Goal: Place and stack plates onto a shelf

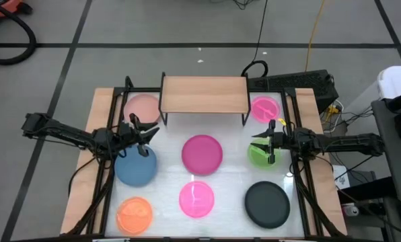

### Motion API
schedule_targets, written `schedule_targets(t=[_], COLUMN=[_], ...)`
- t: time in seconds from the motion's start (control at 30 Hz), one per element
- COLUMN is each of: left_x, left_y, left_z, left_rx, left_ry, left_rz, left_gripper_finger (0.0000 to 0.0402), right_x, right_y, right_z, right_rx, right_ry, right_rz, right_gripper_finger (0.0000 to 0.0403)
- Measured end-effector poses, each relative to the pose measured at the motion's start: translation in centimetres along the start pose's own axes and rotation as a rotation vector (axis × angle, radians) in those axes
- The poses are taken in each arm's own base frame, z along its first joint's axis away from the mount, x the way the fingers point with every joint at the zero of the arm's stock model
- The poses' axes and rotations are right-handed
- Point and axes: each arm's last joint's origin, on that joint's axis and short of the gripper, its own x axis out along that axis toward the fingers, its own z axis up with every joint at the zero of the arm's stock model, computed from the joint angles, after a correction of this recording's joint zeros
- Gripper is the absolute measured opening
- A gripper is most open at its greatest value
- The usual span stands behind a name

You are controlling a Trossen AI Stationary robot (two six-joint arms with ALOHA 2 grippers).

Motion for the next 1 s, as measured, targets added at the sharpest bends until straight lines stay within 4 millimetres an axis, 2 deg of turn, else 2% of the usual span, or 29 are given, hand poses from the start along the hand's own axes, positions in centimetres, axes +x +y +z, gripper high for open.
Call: schedule_targets(t=[0.4,1.0], left_x=[0.0,0.0], left_y=[0.0,0.0], left_z=[0.0,0.0], left_rx=[0.0,0.0], left_ry=[0.0,0.0], left_rz=[0.0,0.0], left_gripper_finger=[0.0111,0.0111], right_x=[0.0,-0.1], right_y=[0.0,-0.2], right_z=[0.2,1.4], right_rx=[0.01,0.272], right_ry=[-0.017,-0.149], right_rz=[-0.001,0.006], right_gripper_finger=[0.0132,0.0132])
